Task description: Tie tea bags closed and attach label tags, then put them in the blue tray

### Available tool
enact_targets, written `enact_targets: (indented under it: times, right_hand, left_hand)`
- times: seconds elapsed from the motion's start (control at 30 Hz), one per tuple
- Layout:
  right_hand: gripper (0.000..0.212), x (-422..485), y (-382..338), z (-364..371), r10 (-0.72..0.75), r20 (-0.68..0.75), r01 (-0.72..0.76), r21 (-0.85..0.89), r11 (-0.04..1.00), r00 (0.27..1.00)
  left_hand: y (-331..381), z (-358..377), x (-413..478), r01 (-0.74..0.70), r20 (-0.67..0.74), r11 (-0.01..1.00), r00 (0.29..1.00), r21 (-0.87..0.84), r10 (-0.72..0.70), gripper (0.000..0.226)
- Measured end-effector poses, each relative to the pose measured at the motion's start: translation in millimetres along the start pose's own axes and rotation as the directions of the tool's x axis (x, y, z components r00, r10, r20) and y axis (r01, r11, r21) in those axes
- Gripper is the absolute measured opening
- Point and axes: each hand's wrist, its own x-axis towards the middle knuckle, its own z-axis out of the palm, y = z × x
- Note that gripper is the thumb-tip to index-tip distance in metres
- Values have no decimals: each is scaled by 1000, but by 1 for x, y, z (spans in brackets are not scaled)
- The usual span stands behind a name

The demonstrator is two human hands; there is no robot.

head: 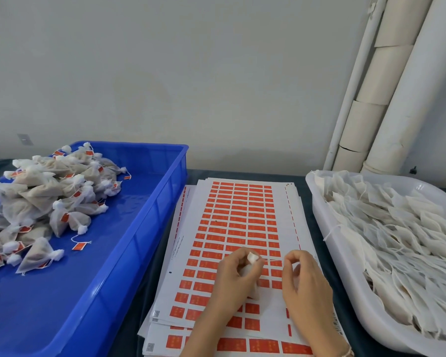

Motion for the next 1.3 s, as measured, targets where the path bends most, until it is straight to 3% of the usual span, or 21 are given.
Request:
enact_targets:
  times: [0.1, 0.23, 0.57, 0.77, 0.93, 1.03, 1.1, 1.2, 1.3]
  right_hand:
    - [34, 1, 3, -1, 115, -60, -121, -107, 987, 991]
    - [59, 3, 4, 0, 281, 62, -252, -297, 921, 958]
    - [56, 5, -1, -13, 254, 66, -242, -152, 958, 965]
    - [62, 6, -1, -16, 321, 129, -278, -274, 921, 938]
    - [56, 5, -3, -24, 284, 127, -263, -157, 952, 950]
    - [48, 5, -8, -28, 239, 6, -239, 72, 968, 971]
    - [57, 5, -10, -33, 281, -23, -267, 254, 930, 959]
    - [81, 8, -10, -35, 483, 225, -529, 464, 710, 846]
    - [64, 9, -7, -32, 473, 538, -713, 453, 536, 698]
  left_hand:
    - [-1, 0, 1, 23, 1, 1000, 1000, 1, -23, 10]
    - [-1, -1, 1, 26, 11, 1000, 1000, -8, -26, 9]
    - [-2, -3, 1, 30, -4, 999, 1000, -35, -30, 9]
    - [-3, -3, 2, 42, -24, 999, 999, -27, -43, 9]
    - [-5, -3, 2, 44, -24, 999, 999, -32, -44, 11]
    - [-5, -3, 2, 52, -16, 997, 998, -49, -52, 10]
    - [-4, -3, 1, 51, -11, 996, 999, -69, -52, 8]
    - [-1, -5, -1, 53, -15, 990, 998, -133, -55, 5]
    - [3, -6, -3, 48, -5, 991, 999, -123, -49, 22]
